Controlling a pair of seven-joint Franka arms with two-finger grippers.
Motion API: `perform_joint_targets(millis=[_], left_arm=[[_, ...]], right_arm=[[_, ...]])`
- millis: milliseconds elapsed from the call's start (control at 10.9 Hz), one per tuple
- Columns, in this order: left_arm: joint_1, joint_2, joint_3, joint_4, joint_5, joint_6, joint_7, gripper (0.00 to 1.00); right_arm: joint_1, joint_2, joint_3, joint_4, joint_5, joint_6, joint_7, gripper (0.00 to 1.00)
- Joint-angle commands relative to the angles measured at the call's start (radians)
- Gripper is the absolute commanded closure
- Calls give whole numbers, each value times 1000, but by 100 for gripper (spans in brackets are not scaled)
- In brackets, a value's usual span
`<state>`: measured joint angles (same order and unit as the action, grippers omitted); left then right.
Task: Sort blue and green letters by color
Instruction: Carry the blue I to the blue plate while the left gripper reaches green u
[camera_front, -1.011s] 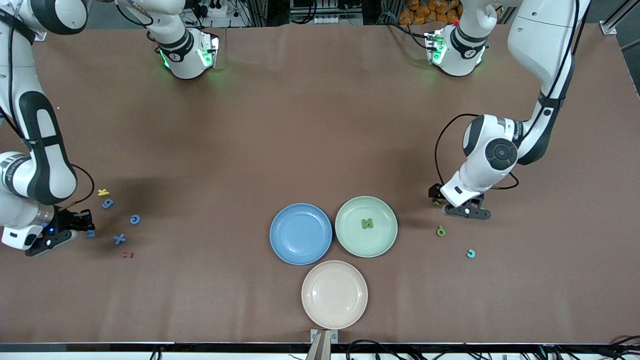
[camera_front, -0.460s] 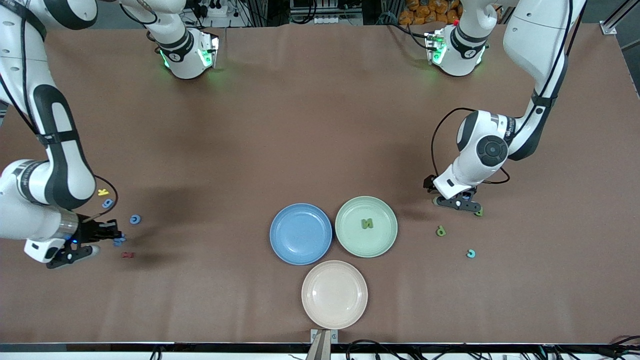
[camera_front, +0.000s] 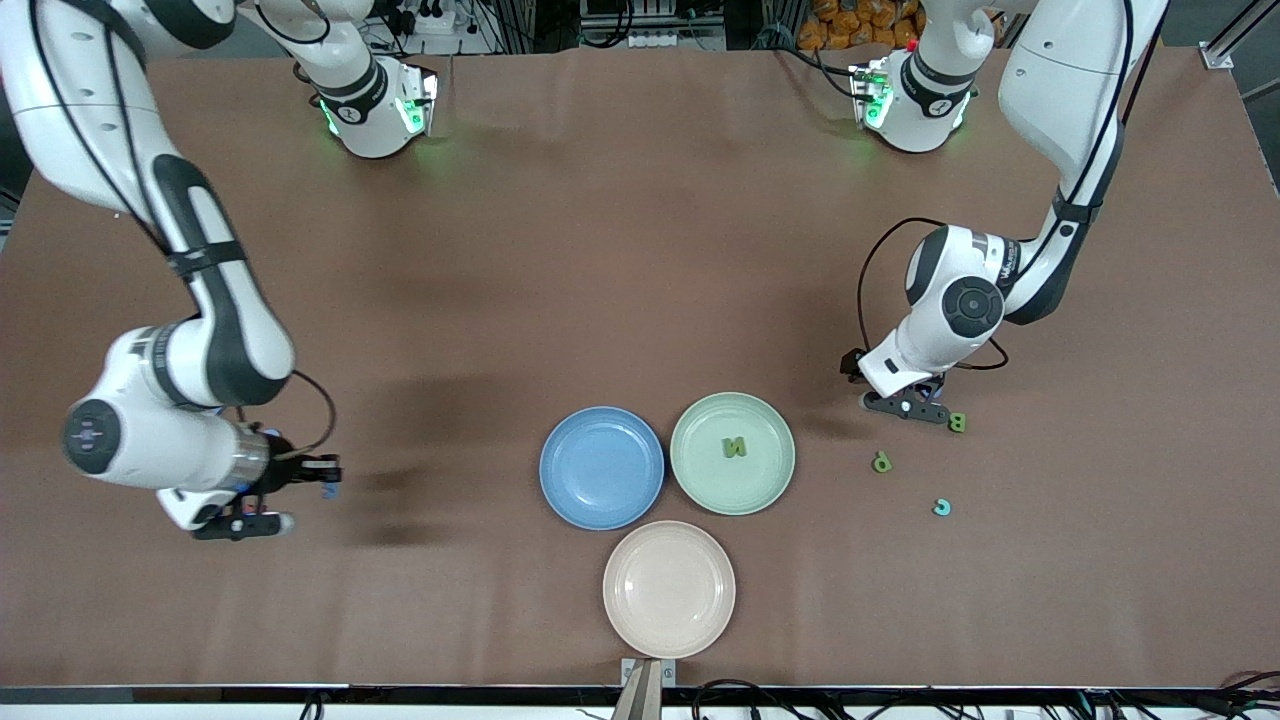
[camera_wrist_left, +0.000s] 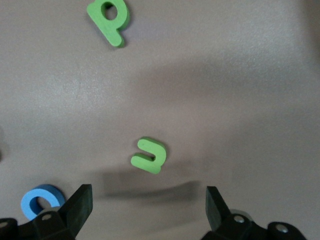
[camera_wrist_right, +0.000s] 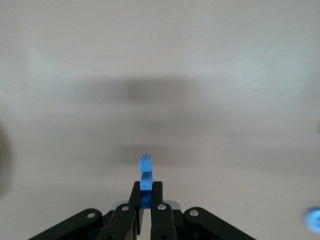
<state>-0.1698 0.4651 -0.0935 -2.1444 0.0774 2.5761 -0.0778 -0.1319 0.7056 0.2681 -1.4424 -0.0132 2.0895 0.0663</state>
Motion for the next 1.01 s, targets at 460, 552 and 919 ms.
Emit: perform_joint_targets(millis=[460, 552, 919], left_arm=[[41, 61, -29, 69, 22, 12, 18, 0], [46, 61, -29, 69, 22, 12, 18, 6], [44, 61, -31, 69, 22, 12, 16, 47]], right_arm=[[340, 72, -10, 36, 1, 144, 706, 100], [380, 113, -12, 72, 1, 176, 780, 100], [460, 233, -15, 255, 1, 207, 987, 100]])
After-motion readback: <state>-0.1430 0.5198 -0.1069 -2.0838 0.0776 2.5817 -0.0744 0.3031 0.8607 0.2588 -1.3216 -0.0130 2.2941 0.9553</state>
